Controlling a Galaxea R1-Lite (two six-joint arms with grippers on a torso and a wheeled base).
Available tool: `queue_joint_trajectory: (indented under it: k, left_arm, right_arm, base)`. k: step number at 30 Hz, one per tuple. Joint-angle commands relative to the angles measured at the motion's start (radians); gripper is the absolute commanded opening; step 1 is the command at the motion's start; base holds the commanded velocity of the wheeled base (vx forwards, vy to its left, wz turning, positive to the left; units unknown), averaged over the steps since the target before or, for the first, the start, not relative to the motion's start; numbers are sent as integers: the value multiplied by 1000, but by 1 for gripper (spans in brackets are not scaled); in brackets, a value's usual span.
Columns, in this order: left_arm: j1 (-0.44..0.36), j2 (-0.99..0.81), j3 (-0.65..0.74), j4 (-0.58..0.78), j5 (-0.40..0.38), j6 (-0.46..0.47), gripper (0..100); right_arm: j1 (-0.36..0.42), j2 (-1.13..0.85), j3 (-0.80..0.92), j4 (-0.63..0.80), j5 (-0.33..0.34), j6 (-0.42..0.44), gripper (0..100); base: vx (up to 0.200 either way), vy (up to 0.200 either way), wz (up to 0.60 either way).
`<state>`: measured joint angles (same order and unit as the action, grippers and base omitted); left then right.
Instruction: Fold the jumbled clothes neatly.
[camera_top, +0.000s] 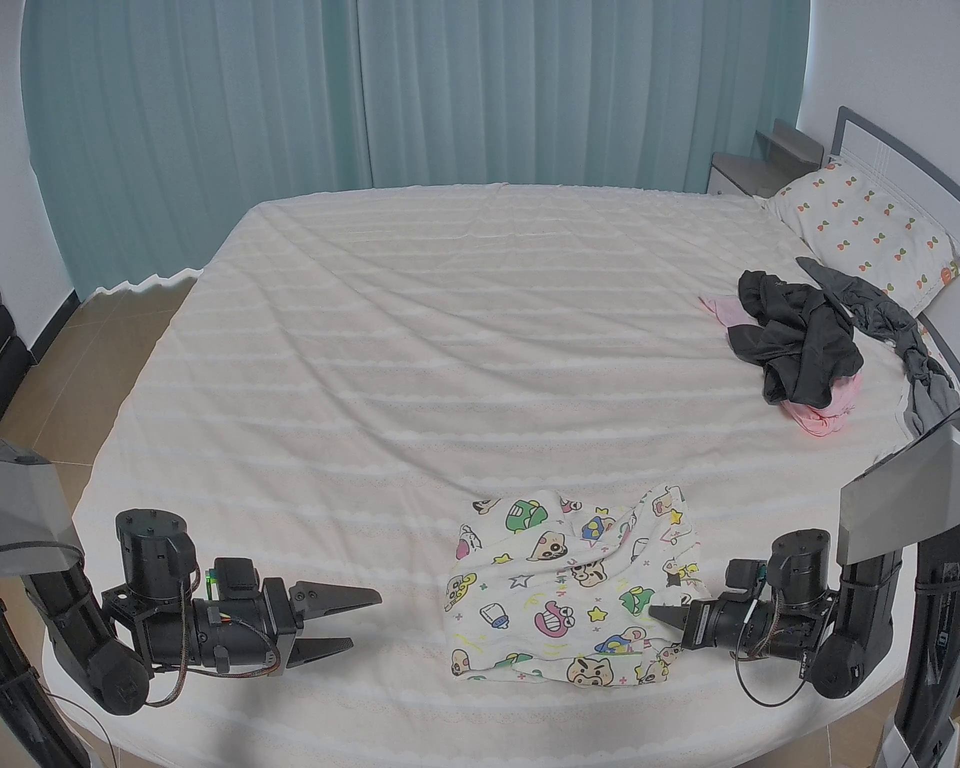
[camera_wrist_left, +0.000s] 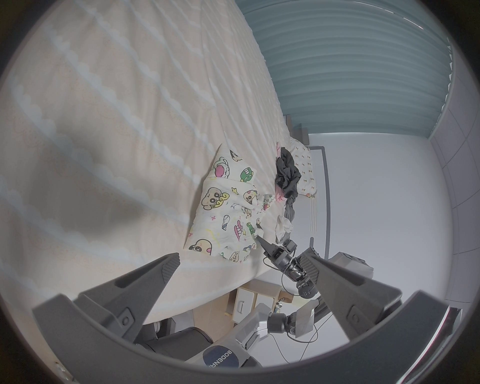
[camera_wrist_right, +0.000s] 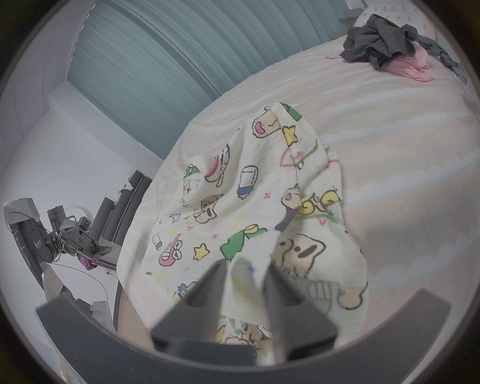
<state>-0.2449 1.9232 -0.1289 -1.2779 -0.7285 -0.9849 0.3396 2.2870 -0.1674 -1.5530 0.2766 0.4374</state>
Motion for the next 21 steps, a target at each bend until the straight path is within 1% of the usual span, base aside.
queue_joint_trajectory:
  k: [1, 3, 6, 9, 10, 11, 12, 15, 21]
  left_arm:
    - [-1, 13, 0, 0, 18, 0, 100]
    - [-2, 17, 0, -1, 21, 0, 100]
    - [-4, 20, -1, -3, 32, 3, 100]
    - [-4, 22, -1, -3, 34, 3, 100]
    - [-4, 22, -3, -3, 34, 3, 100]
    - [-4, 22, -3, -3, 34, 3, 100]
    - [-4, 22, -5, -3, 37, 3, 100]
    - [-4, 23, -3, -3, 38, 3, 100]
    - [-4, 25, -3, -3, 40, 3, 100]
  right_arm:
    - [-24, 3, 23, -13, 0, -9, 0]
    - [-33, 3, 26, -13, 0, -16, 0]
    - [-94, 2, 45, -13, 13, -20, 0]
    - [-129, -18, 77, -13, 65, -26, 0]
    - [-157, -38, 118, -13, 138, -46, 0]
    - [-160, -38, 123, -13, 148, -52, 0]
    - [-169, -35, 135, -13, 181, -71, 0]
    - [-175, -23, 138, -13, 185, -88, 0]
    - [-171, -15, 141, -13, 185, -94, 0]
  base:
    - [0, 0, 0]
    - [0, 0, 0]
    - [0, 0, 0]
    - [0, 0, 0]
    - [0, 0, 0]
    - [0, 0, 0]
    - [0, 0, 0]
    - [0, 0, 0]
    - [0, 0, 0]
